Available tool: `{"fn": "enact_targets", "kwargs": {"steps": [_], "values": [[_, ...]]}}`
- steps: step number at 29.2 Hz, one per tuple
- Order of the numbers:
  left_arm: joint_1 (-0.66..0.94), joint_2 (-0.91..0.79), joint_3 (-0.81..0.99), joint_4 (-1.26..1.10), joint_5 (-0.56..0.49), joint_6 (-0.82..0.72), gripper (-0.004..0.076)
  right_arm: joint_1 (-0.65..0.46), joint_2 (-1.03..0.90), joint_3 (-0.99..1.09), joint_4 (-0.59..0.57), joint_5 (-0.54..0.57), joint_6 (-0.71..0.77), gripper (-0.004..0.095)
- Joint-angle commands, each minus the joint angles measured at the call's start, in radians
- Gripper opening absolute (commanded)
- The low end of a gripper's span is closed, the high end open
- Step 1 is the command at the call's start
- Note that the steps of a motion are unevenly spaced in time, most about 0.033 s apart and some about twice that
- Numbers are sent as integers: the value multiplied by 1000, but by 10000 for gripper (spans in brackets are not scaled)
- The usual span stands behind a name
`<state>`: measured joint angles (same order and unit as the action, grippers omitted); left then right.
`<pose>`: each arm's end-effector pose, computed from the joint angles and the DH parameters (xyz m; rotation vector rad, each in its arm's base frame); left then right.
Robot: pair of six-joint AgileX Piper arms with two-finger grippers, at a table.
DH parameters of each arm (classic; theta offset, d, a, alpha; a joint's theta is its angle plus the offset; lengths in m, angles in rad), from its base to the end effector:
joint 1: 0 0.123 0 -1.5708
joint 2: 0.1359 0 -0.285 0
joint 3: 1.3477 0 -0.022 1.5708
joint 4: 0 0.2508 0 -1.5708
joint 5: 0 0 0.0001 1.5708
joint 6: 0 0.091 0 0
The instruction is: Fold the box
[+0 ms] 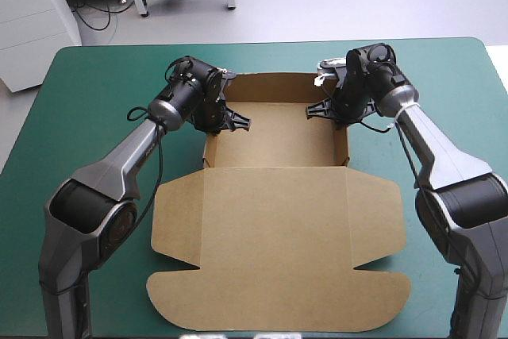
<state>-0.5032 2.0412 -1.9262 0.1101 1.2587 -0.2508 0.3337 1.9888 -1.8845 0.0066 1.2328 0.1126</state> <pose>0.3893 -0.2034 0.2854 0.3836 2.8114 -0.0048 0.4058 0.1413 0.2967 -0.3103 2.8109 0.1104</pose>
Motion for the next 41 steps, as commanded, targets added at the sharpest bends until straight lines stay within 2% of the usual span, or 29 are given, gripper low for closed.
{"fn": "enact_targets", "kwargs": {"steps": [1,8,12,16,18,21,25,27,29,31,41], "values": [[8,-54,-30,5,7,75,-25,9,-54,-28,46,10,-73,-23],[83,-54,-30,-157,33,102,-25,9,-48,-28,43,12,-73,-21],[91,-54,-30,-145,39,123,-25,9,-48,-28,43,12,-86,-19],[91,-54,-30,-159,34,137,-13,9,-48,-28,43,14,-100,58],[91,-54,-30,-171,33,149,19,9,-48,-28,43,14,-100,155],[91,-54,-30,-171,36,154,109,9,-48,-28,43,14,-100,352],[91,-54,-30,-176,36,186,297,9,-48,-28,45,14,-100,679],[91,-54,-30,-176,38,198,405,9,-48,-28,47,14,-95,767],[91,-58,-30,-178,38,204,517,9,-48,-28,48,14,-94,790],[91,-60,-30,-178,38,204,582,9,-48,-28,48,14,-94,789],[91,-141,-72,-164,34,209,587,9,-102,-43,48,14,-93,788]]}}
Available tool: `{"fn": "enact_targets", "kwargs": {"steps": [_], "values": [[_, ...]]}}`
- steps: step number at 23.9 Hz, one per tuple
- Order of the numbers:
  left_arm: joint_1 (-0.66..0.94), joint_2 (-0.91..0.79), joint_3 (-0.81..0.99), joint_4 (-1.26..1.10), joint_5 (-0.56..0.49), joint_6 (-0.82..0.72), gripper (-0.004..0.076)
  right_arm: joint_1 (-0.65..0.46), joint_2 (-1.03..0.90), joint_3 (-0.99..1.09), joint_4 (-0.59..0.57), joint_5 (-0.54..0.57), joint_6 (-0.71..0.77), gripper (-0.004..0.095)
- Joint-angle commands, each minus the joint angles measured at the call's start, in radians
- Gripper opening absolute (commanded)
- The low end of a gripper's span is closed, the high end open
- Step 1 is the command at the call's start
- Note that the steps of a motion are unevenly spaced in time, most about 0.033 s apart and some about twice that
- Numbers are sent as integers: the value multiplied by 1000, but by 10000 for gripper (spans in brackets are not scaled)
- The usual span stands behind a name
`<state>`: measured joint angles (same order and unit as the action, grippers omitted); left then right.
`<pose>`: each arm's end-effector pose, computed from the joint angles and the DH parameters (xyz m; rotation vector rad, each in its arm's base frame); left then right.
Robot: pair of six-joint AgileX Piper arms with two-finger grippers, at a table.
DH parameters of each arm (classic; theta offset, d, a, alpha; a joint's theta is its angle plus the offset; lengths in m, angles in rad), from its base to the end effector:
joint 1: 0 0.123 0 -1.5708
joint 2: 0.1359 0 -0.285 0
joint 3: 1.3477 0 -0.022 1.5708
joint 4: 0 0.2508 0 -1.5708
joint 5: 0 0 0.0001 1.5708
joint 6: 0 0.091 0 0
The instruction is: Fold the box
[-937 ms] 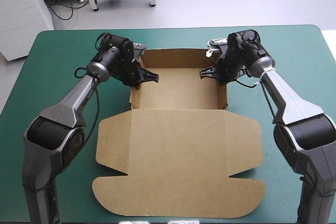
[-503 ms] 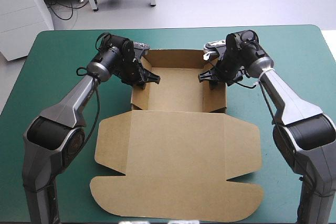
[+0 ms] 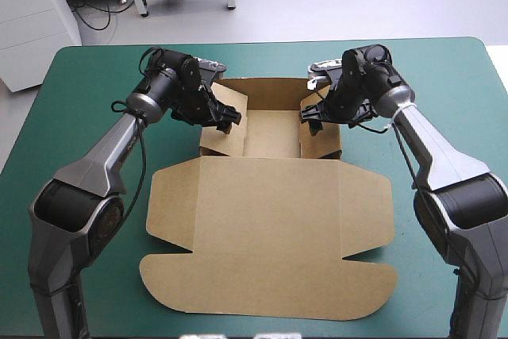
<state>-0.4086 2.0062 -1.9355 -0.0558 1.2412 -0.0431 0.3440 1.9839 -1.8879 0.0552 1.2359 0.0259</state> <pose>0.3975 -0.1774 0.3034 0.4986 2.7663 -0.1867 0.4020 0.1491 0.2998 -0.4343 2.7931 0.1621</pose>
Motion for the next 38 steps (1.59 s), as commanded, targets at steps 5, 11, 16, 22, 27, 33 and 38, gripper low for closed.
{"fn": "enact_targets", "kwargs": {"steps": [5,11,16,22,27,33,38], "values": [[-4,-202,-111,4,56,9,565,-1,-174,-61,-6,11,-6,788],[-4,-386,-109,73,58,76,377,-1,-249,-72,-6,11,-5,788],[-4,-601,-43,151,58,147,-29,-1,-213,-72,0,3,29,786],[-4,-888,408,143,58,147,-30,-1,-86,-72,-1,-17,51,785],[-4,-1089,833,84,3,113,-30,-1,-18,-72,-1,-45,53,706],[-4,-1271,1147,21,-129,105,-30,-1,-11,-72,-1,-72,72,512],[-4,-1355,1210,21,-133,94,-30,-1,5,-72,-1,-60,77,301]]}}
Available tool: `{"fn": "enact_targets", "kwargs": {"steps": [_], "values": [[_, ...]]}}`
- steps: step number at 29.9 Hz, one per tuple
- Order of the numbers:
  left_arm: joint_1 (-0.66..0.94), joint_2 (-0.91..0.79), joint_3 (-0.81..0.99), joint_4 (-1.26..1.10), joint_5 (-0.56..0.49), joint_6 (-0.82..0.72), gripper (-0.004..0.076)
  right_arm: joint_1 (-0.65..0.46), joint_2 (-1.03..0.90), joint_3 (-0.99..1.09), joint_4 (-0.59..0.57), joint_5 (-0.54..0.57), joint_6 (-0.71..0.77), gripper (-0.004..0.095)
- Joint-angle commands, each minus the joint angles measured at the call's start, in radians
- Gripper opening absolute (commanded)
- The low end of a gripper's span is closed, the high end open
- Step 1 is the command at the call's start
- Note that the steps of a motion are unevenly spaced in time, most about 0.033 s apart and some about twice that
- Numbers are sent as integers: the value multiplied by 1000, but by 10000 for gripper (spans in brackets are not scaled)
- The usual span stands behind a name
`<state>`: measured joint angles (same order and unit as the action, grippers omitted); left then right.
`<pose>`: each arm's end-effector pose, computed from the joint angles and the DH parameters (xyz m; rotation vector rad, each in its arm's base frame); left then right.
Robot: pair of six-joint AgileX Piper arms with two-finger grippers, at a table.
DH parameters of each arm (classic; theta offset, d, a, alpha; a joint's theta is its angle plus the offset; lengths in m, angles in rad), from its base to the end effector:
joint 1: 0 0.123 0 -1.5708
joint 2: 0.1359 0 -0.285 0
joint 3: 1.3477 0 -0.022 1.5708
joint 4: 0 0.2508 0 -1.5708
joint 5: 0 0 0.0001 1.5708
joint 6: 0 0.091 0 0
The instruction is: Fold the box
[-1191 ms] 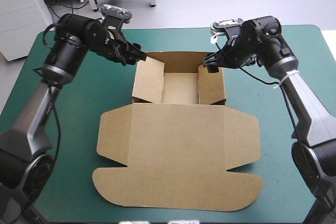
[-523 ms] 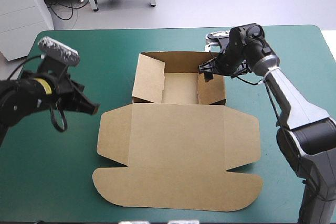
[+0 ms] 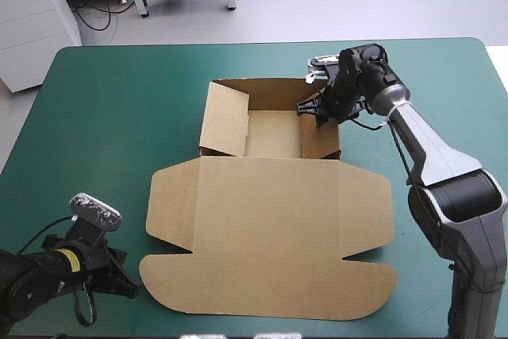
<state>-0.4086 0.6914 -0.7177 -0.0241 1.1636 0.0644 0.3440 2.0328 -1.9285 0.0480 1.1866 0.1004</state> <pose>0.0900 -0.0412 0.3041 0.6112 2.5566 -0.1519 0.4168 0.1536 0.2914 -0.3253 2.7695 0.1791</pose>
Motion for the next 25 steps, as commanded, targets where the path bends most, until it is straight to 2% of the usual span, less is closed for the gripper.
{"fn": "enact_targets", "kwargs": {"steps": [1,7,10,13,15,20,25], "values": [[-4,-53,-8,-11,-58,-13,-31,-1,-40,-31,6,-9,3,257],[-4,-89,-8,-6,-62,-11,-32,-1,-33,-31,-18,-21,-2,-23],[-4,-89,-8,-6,-58,-11,-32,-3,-42,-36,-69,-36,-13,-22],[-4,-89,-8,-6,-63,-11,-32,-7,-45,-62,-215,5,-44,-22],[-4,-89,-8,-6,-69,-11,-32,-29,-47,-83,-271,17,-37,-22],[-4,-89,-8,-6,-69,-11,-32,-180,-52,-148,-176,6,-81,-23],[-4,-89,-8,9,-62,-11,-32,-341,-52,-184,-230,37,-91,-23]]}}
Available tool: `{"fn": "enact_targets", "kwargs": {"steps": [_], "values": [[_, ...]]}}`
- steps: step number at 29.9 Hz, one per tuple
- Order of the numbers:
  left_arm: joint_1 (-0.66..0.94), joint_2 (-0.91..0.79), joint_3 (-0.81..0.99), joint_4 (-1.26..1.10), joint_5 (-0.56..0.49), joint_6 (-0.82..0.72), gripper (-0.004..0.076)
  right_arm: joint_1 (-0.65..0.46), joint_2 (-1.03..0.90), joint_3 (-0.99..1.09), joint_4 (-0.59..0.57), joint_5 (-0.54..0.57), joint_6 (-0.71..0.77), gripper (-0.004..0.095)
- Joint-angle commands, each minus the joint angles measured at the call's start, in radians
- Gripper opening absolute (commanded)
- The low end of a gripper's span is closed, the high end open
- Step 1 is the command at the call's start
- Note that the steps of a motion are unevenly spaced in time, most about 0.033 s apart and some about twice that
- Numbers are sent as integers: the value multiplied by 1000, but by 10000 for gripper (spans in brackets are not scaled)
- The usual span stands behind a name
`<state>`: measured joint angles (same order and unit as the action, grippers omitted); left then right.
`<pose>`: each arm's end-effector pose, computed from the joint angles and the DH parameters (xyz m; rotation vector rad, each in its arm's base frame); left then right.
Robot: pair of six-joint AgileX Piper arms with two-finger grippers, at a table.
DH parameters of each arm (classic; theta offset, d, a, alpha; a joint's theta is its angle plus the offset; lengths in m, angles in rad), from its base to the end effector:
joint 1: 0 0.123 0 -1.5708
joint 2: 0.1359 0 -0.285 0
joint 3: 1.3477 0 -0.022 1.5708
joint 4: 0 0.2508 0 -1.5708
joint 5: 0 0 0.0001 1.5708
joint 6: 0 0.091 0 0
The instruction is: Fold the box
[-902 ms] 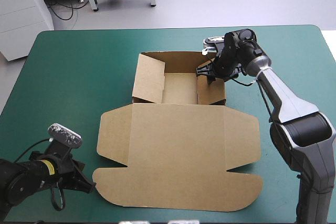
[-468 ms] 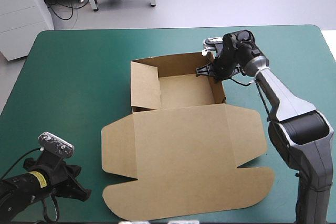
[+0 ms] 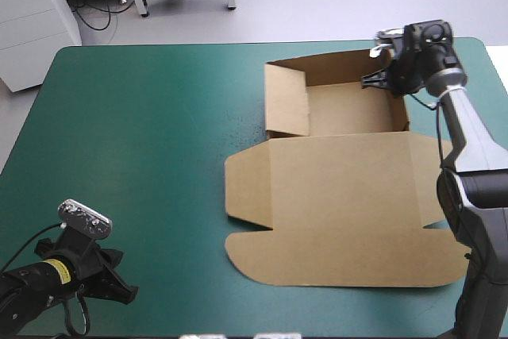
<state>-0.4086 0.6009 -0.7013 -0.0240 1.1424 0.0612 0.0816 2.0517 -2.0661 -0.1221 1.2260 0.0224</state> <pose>0.0760 -0.0351 0.3086 0.5860 2.4651 -0.1705 0.4506 0.0264 0.3213 -0.0999 2.6849 -0.1352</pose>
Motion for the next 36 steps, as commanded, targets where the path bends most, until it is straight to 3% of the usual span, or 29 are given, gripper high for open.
{"fn": "enact_targets", "kwargs": {"steps": [1,8,15,17,20,25,27,32,36], "values": [[-4,1,-25,14,-41,-8,-32,-116,-71,-46,-65,-2,-15,-23],[-4,1,-25,24,-41,-8,-32,-335,-71,-46,-3,-25,-56,-23],[-4,1,-25,24,-89,-8,-32,-448,-69,-44,-7,-51,-114,-21],[-4,1,-25,24,-108,-2,-32,-469,-65,-44,-5,-50,-114,18],[-4,1,-25,42,-129,-5,-32,-486,-59,-44,-5,-33,-123,219],[-4,1,-25,69,-129,-11,-32,-500,-60,-46,-17,-18,-142,808],[-4,1,-25,69,-129,-11,-32,-500,-63,-48,-19,-18,-142,926],[-4,1,-25,69,-127,-11,-32,-496,-101,-68,35,-13,-147,843],[-4,1,-25,72,-122,-11,-32,-496,-147,-89,137,22,-152,535]]}}
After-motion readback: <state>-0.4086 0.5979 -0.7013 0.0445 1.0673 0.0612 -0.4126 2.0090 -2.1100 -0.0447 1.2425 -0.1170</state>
